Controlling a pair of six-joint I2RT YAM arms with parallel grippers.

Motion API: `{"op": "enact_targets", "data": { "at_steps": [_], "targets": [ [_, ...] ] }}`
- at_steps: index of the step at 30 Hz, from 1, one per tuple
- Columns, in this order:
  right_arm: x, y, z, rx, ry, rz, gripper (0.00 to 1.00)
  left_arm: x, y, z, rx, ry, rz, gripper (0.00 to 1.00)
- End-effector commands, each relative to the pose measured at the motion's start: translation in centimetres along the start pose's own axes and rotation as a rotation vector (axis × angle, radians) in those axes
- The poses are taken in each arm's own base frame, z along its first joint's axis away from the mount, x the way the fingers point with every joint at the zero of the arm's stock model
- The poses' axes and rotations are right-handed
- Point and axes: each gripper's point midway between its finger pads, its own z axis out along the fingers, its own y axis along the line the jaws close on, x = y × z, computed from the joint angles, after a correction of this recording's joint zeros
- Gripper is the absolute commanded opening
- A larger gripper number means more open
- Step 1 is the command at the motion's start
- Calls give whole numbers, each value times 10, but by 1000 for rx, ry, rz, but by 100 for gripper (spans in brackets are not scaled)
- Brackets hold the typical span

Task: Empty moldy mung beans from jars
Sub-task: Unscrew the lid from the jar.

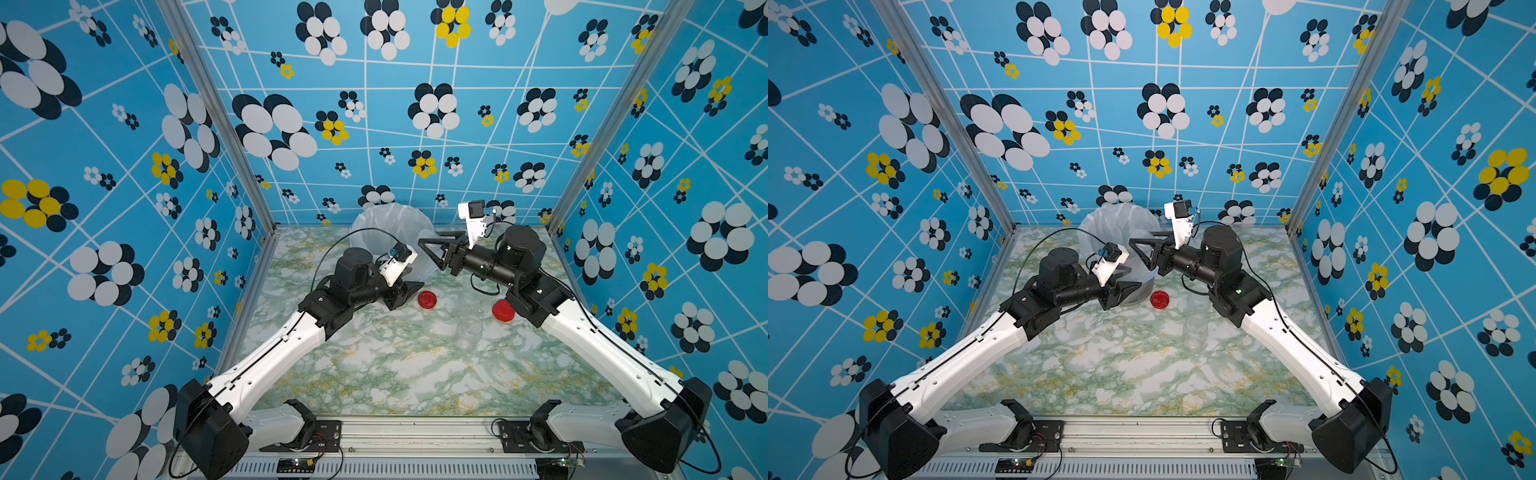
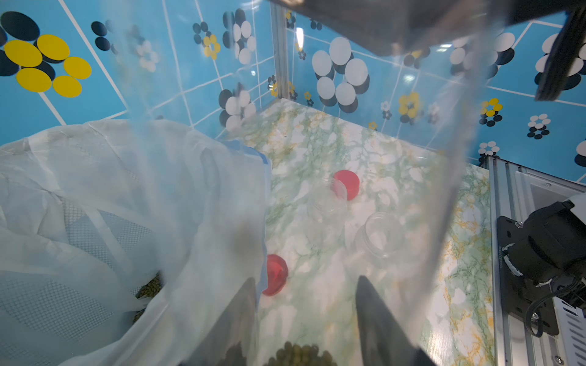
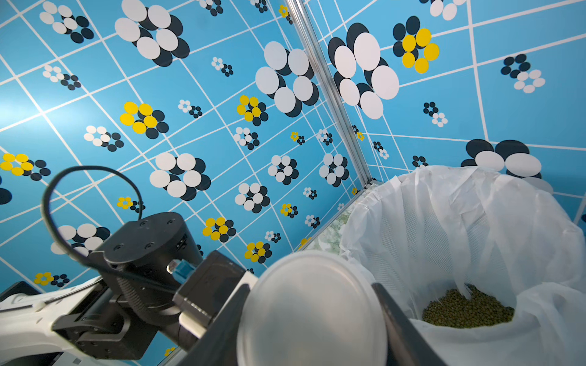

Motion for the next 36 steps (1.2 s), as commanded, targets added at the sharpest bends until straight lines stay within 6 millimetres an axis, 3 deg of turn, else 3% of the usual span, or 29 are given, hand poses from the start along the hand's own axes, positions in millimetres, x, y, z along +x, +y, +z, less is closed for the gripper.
{"op": "enact_targets", "data": {
  "at_steps": [1,12,17,22,28,32,36],
  "targets": [
    [-11,14,-4,-33,-35,-20,43,-16,1,-5,-4,-35,36,37],
    [-24,36,-38,-180,-64,-177,39,0,19,-13,76,-38,1,38],
    [-16,49,-45,-290,-2,-239,38,9,16,-8,147,-25,-6,38],
    [-5,76,-58,-450,44,-335,37,7,3,-11,224,-20,10,39],
    [22,96,-77,-613,202,-450,39,7,-1,-12,249,-16,10,39],
    [30,97,-78,-654,257,-463,46,7,1,-11,240,-4,6,39],
    [22,91,-69,-608,224,-430,66,9,0,-8,216,13,12,39]
  ]
}}
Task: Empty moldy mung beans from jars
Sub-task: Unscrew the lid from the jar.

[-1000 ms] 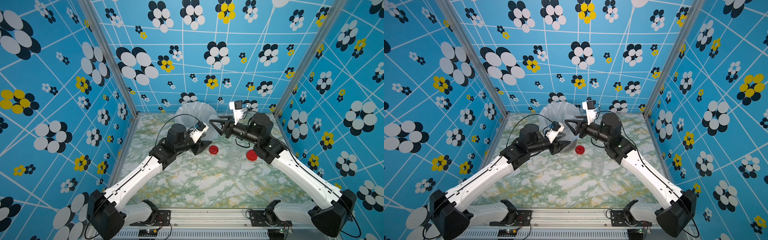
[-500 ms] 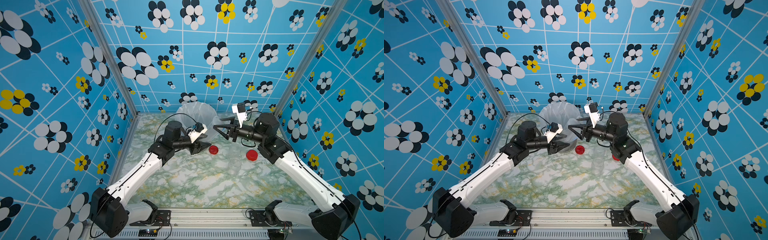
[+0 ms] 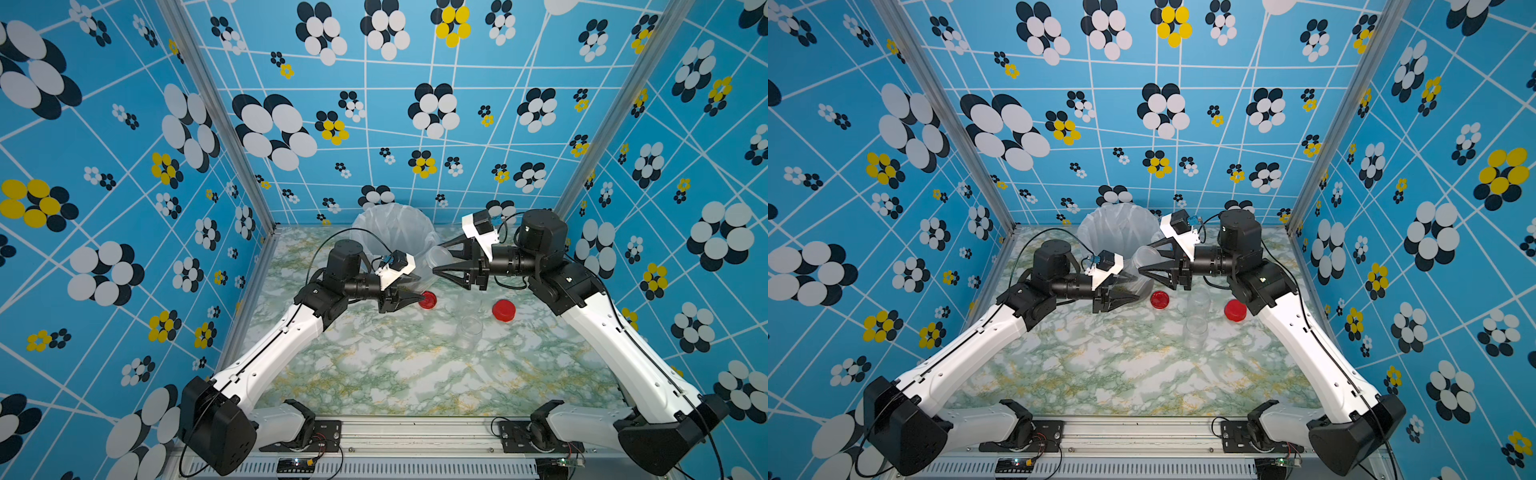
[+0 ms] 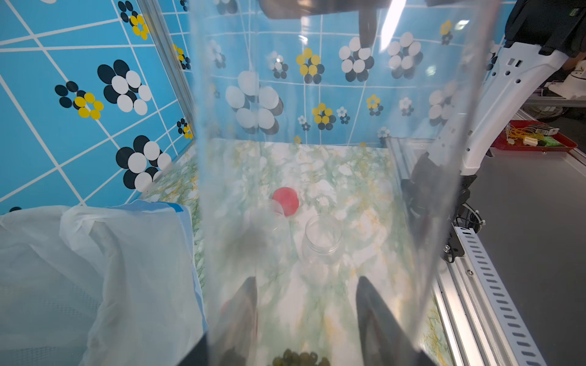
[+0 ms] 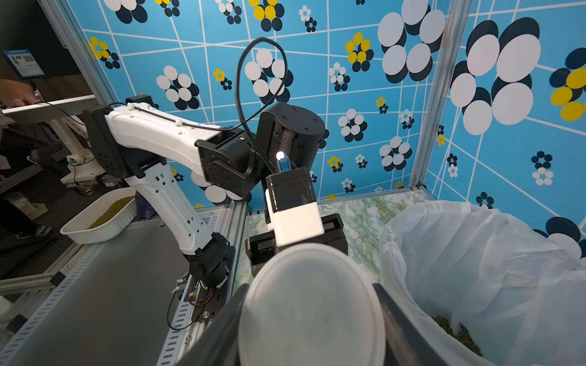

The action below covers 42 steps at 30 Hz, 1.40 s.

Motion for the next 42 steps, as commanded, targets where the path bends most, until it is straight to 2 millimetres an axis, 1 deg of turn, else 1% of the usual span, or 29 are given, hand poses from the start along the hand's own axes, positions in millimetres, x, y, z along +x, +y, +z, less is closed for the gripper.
{"op": "enact_targets", "data": {
  "at_steps": [1,4,6,10,13,18,21,25,27,30,35,40,41,42],
  "targets": [
    [-11,43,-4,-190,-44,-8,68,21,31,-3,-161,89,-154,39],
    [-19,27,-4,-73,-69,28,79,23,34,0,-201,112,-152,39],
    [-23,16,-3,28,-92,66,91,22,38,2,-233,105,-162,39],
    [-23,-2,-4,212,-135,109,94,16,39,10,-277,68,-162,39],
    [-22,-14,-5,320,-163,149,94,11,34,15,-307,51,-132,39],
    [-16,-43,-21,521,-208,241,94,-1,21,23,-333,23,-81,39],
    [-11,-56,-30,618,-224,287,91,-5,17,25,-364,19,-49,38],
    [-7,-63,-36,667,-248,324,81,-7,19,25,-403,16,-37,38],
    [-7,-64,-35,667,-250,334,78,-8,21,24,-421,16,-37,38],
    [-5,-62,-28,631,-232,345,76,-11,25,22,-444,10,-32,38],
    [-1,-63,-23,619,-230,371,75,-19,22,25,-424,-17,-31,37],
    [0,-66,-18,605,-219,387,77,-21,22,25,-424,-22,-25,37],
    [1,-66,-17,604,-216,388,76,-22,21,26,-420,-21,-24,37],
    [0,-65,-18,605,-218,385,71,-21,21,26,-418,-13,-26,37]
  ]
}}
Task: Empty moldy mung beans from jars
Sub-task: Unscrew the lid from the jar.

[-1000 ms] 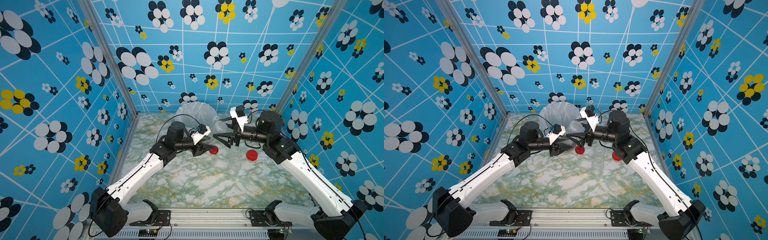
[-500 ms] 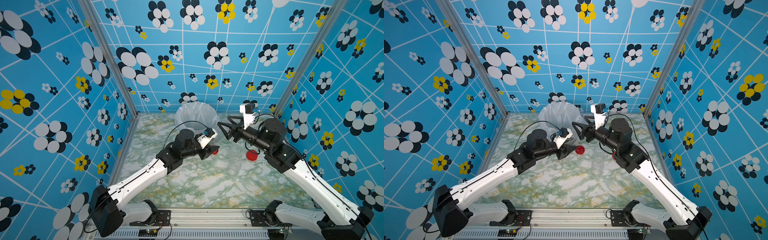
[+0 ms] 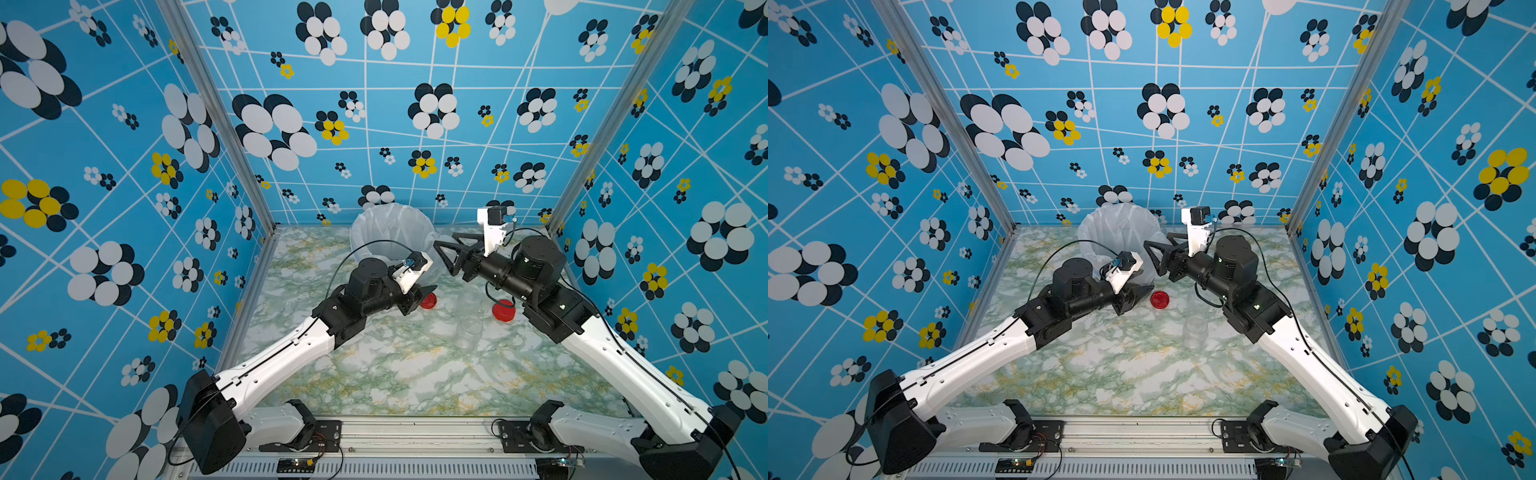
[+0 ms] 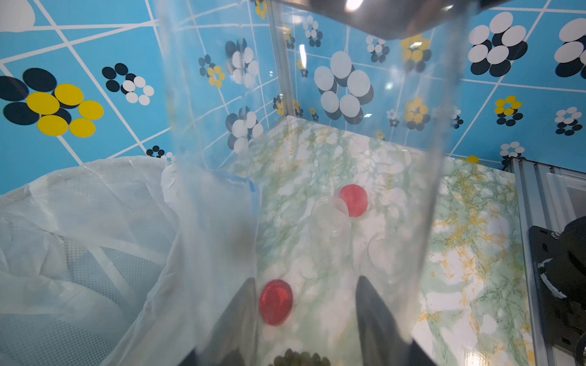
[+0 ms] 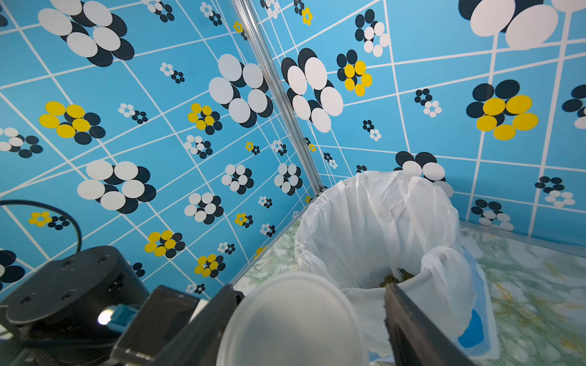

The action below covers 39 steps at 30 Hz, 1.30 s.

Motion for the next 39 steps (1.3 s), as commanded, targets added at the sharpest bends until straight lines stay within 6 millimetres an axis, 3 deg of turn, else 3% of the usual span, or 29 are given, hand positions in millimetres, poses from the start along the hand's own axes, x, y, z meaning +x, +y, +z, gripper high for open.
{"op": "enact_targets", "data": {
  "at_steps": [1,4,6,12,16,20,29,33,37,39],
  "targets": [
    [-7,5,0,-14,-20,4,63,-24,-2,-6,2,-63,15,37],
    [-10,6,-2,-19,-32,-4,38,-21,-1,-7,-7,-51,18,37],
    [-11,5,-4,-9,-31,-15,31,-20,1,-8,-17,-48,24,37],
    [-15,10,-15,-68,-53,-65,32,-17,13,-20,-9,-45,-17,37],
    [-25,4,-33,-105,-114,-118,32,-12,36,-37,-15,-72,-96,37],
    [-25,4,-32,-144,-98,-125,32,-7,51,-45,-39,-68,-121,38],
    [4,71,-40,-619,81,-275,30,-1,46,-40,79,-41,-146,38],
    [16,89,-52,-786,146,-322,31,1,39,-37,139,-30,-154,38],
    [32,106,-77,-997,226,-376,32,0,30,-35,208,-28,-162,38],
    [35,110,-86,-1063,257,-391,38,0,28,-34,222,-24,-164,38]
  ]
}}
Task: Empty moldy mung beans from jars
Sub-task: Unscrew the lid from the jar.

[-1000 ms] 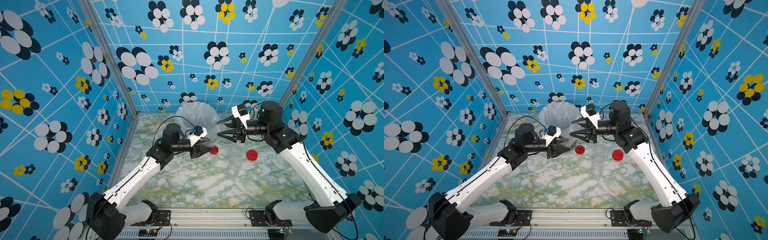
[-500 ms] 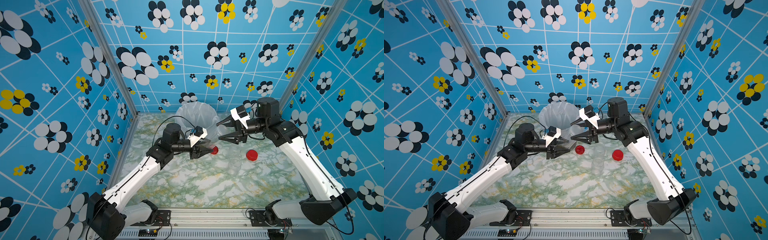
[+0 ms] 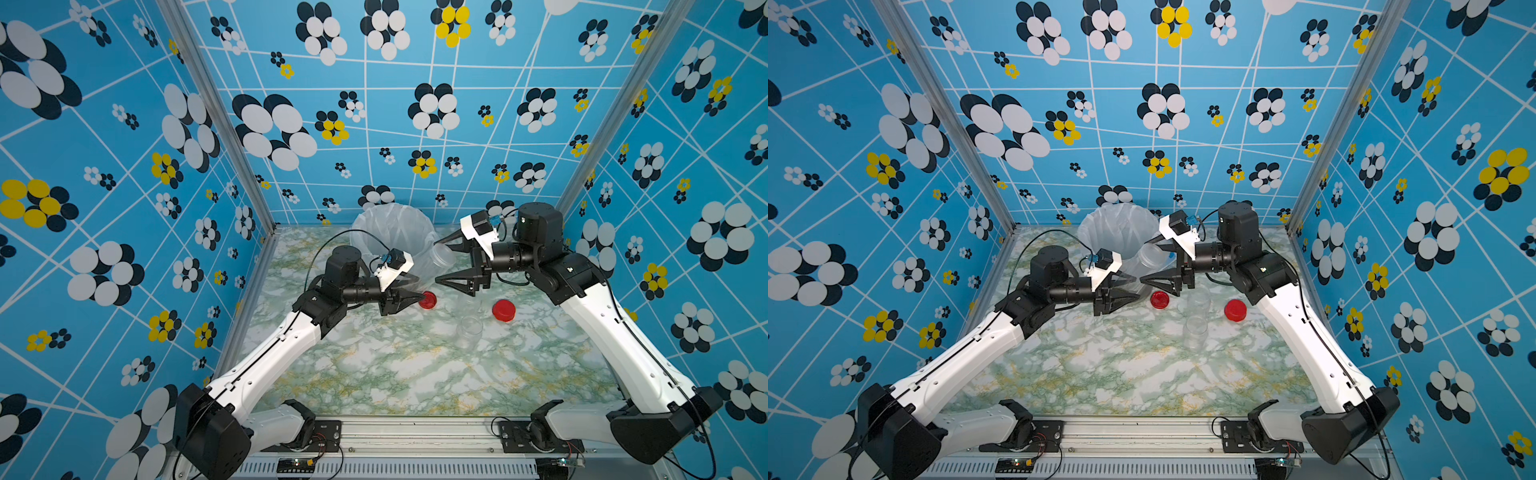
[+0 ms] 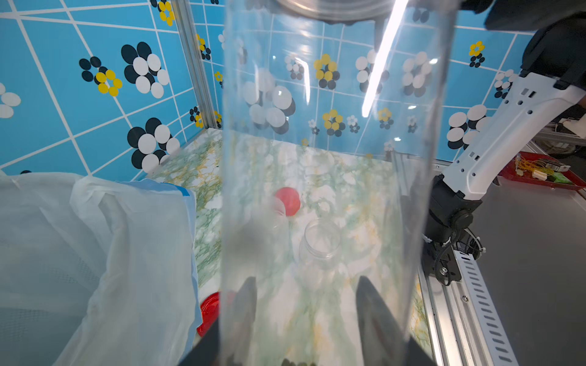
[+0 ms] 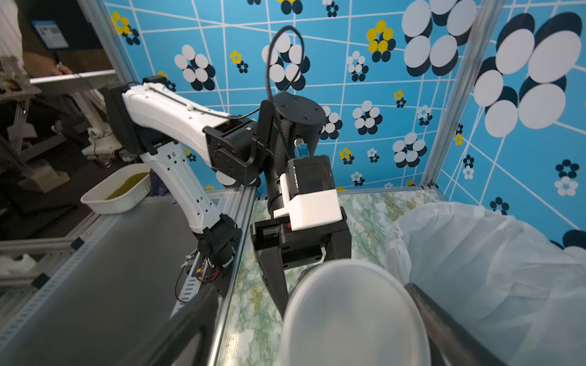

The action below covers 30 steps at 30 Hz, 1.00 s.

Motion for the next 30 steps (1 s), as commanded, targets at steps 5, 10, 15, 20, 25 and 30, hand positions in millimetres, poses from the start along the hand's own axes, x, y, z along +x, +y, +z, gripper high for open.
{"op": "enact_targets", "data": {
  "at_steps": [5,10,15,20,25,30],
  "targets": [
    [-5,76,-13,-401,12,-20,60,3,43,-10,-158,27,-148,38],
    [-4,48,-5,-214,39,14,80,6,48,-12,-205,31,-145,37],
    [-15,14,-6,30,7,43,96,4,52,-11,-219,23,-144,37],
    [-24,-20,-17,269,-27,98,96,2,53,-12,-236,23,-136,37],
    [-25,-49,-24,422,-96,217,86,0,50,-11,-246,24,-125,37],
    [-13,-73,-15,478,-109,338,80,-3,46,-9,-243,28,-111,37]
  ]
}}
